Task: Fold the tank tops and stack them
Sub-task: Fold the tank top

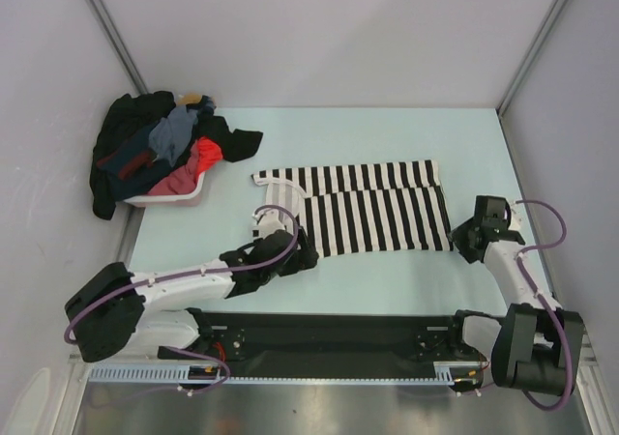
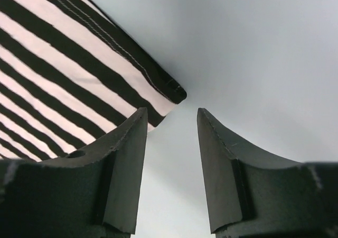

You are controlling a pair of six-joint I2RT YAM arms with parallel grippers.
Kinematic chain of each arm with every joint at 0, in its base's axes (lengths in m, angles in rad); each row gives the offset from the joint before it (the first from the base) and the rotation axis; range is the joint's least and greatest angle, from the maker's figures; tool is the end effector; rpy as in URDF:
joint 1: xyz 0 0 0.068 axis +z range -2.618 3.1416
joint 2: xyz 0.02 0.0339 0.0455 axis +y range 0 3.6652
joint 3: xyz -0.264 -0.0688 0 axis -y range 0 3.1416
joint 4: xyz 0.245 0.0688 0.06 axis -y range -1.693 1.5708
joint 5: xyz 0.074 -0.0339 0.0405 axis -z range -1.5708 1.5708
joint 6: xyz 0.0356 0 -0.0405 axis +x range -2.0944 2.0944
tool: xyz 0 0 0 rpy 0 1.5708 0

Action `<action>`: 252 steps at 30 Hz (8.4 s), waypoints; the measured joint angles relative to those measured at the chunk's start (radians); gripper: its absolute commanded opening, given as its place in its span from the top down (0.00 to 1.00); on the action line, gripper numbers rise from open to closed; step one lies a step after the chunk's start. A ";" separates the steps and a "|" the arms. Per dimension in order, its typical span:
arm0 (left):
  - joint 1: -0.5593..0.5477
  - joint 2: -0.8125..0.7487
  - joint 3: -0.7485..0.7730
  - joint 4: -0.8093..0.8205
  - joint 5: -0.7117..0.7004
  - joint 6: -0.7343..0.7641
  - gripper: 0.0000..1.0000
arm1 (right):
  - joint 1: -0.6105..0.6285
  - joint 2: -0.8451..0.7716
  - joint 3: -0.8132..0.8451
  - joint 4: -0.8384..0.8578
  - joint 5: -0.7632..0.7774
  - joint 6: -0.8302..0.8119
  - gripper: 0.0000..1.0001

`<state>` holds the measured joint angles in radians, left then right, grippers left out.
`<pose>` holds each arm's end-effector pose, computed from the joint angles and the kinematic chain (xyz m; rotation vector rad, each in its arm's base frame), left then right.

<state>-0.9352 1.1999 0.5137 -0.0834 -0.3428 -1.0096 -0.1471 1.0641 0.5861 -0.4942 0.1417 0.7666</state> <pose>0.1456 -0.1773 0.1759 -0.2601 2.3465 -0.5943 0.1957 -0.0341 0.1947 1.1654 2.2454 0.0669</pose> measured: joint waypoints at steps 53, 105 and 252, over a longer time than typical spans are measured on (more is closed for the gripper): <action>-0.039 0.274 0.231 -0.138 -0.082 -0.022 1.00 | 0.061 0.124 0.060 0.056 0.002 -0.015 1.00; 0.370 0.668 0.699 -0.173 0.223 0.336 1.00 | 0.068 0.791 0.682 0.050 -0.008 -0.014 1.00; 0.804 0.473 0.369 0.016 0.319 0.457 1.00 | 0.238 0.421 0.173 0.119 0.036 0.039 1.00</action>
<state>-0.1314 1.6733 0.8825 -0.0673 -0.0242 -0.5526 0.0906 1.4853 0.7593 -0.3748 0.1780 0.8059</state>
